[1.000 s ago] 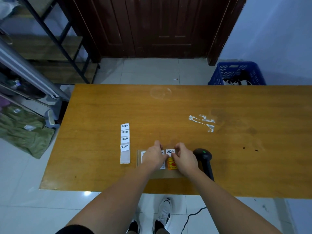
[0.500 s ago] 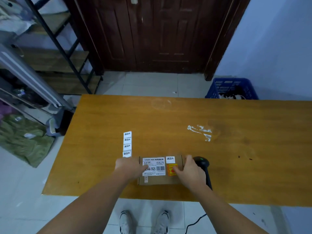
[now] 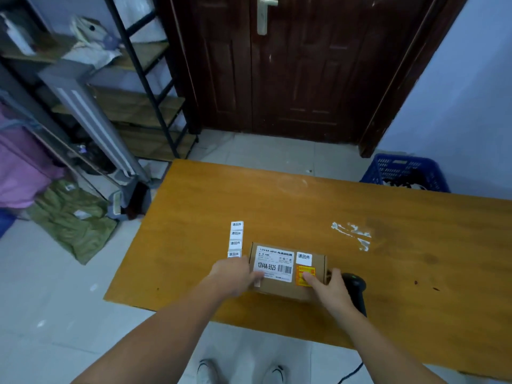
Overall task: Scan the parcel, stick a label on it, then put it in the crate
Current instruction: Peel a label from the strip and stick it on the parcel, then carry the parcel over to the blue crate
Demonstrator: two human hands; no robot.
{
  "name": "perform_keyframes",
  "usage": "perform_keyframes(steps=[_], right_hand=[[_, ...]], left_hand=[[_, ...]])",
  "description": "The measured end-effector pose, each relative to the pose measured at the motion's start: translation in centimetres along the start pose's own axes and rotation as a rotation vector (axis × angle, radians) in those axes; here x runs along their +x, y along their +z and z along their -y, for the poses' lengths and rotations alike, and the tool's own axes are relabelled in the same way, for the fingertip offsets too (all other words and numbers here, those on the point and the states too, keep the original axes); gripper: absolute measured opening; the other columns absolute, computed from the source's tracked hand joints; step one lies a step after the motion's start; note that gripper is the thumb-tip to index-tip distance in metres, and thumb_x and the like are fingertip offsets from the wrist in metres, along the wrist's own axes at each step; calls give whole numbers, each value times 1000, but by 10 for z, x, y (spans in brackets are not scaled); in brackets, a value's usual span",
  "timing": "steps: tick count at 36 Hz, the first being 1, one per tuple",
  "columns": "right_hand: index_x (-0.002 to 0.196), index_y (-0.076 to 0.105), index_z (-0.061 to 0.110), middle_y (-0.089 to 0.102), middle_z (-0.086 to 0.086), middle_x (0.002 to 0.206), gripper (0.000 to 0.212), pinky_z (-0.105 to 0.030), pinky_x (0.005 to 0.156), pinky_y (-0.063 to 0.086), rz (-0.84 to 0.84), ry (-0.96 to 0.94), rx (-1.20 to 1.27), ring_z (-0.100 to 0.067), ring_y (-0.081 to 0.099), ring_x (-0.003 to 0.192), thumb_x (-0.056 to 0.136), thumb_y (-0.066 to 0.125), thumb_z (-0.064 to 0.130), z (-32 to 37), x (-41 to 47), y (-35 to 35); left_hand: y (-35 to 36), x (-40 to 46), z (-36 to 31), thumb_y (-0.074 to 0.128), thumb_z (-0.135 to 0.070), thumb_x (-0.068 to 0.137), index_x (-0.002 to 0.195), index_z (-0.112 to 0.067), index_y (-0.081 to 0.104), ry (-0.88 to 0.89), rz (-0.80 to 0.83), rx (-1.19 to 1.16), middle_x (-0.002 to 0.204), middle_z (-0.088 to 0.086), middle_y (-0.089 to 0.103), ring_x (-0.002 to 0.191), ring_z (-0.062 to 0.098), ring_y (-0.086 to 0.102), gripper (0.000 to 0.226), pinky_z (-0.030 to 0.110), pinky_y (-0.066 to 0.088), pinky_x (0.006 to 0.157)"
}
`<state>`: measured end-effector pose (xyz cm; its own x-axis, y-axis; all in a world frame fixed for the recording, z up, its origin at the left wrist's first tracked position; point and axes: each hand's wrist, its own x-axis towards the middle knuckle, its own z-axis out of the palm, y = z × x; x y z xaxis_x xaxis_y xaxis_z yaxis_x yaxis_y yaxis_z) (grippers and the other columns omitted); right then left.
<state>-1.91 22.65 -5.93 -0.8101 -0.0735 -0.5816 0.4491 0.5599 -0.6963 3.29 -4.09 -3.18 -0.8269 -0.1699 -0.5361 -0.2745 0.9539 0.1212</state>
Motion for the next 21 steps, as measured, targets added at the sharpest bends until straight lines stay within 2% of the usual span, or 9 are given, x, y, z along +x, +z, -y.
perform_keyframes(steps=[4,7,9,11,12,14,16,18,21], right_hand=[[135,32,27,58,-2,122,69,-43,77,59,36,11,196,-25,64,105,87,74,53,53,-11,-10],[143,32,20,62,-1,118,74,-33,53,57,13,-75,189,-22,68,97,89,72,52,104,-18,-11],[144,34,16,62,2,112,74,-29,46,56,8,-150,176,-21,69,92,90,72,50,144,-26,-9],[141,40,15,65,1,109,69,-27,45,56,30,-209,171,-22,70,89,91,72,50,186,-37,-1],[138,44,17,67,-2,109,64,-28,46,56,50,-237,168,-23,71,90,91,71,51,208,-43,6],[135,50,21,70,-5,113,56,-31,51,59,100,-289,160,-25,73,93,92,69,52,251,-56,23],[128,54,27,76,-5,109,45,-34,56,60,176,-333,136,-27,76,89,93,66,54,293,-73,44],[119,57,32,82,-3,92,33,-33,53,58,284,-387,96,-28,79,75,95,63,55,331,-92,70],[113,58,34,82,-6,85,28,-32,50,58,394,-468,35,-31,79,68,96,61,56,382,-125,118]], left_hand=[[-53,-17,13,28,-75,98,116,-15,56,32,-74,-22,106,9,67,90,28,60,68,39,44,69],[-96,-35,28,28,-78,95,111,-19,54,5,-190,-171,103,2,67,86,21,60,66,40,49,69],[-126,-48,42,38,-80,92,127,-17,49,-47,-261,-381,118,4,67,96,23,66,73,40,53,72],[-160,-62,57,48,-75,93,145,-9,37,-88,-256,-710,134,9,62,108,31,68,84,39,56,69],[-175,-69,67,52,-71,95,144,-7,37,-90,-231,-901,133,10,63,105,32,71,82,41,60,65],[-206,-85,92,54,-61,99,136,-7,48,-84,-180,-1237,117,13,74,86,31,78,66,42,64,61],[-232,-106,124,56,-52,102,129,-9,61,-81,-147,-1481,107,14,79,81,30,79,51,41,63,60],[-251,-129,162,57,-46,104,123,-11,69,-82,-173,-1578,102,12,82,81,29,80,42,42,65,61],[-265,-166,225,56,-46,102,115,-15,72,-142,-295,-1595,99,9,83,85,31,80,36,54,64,82]])
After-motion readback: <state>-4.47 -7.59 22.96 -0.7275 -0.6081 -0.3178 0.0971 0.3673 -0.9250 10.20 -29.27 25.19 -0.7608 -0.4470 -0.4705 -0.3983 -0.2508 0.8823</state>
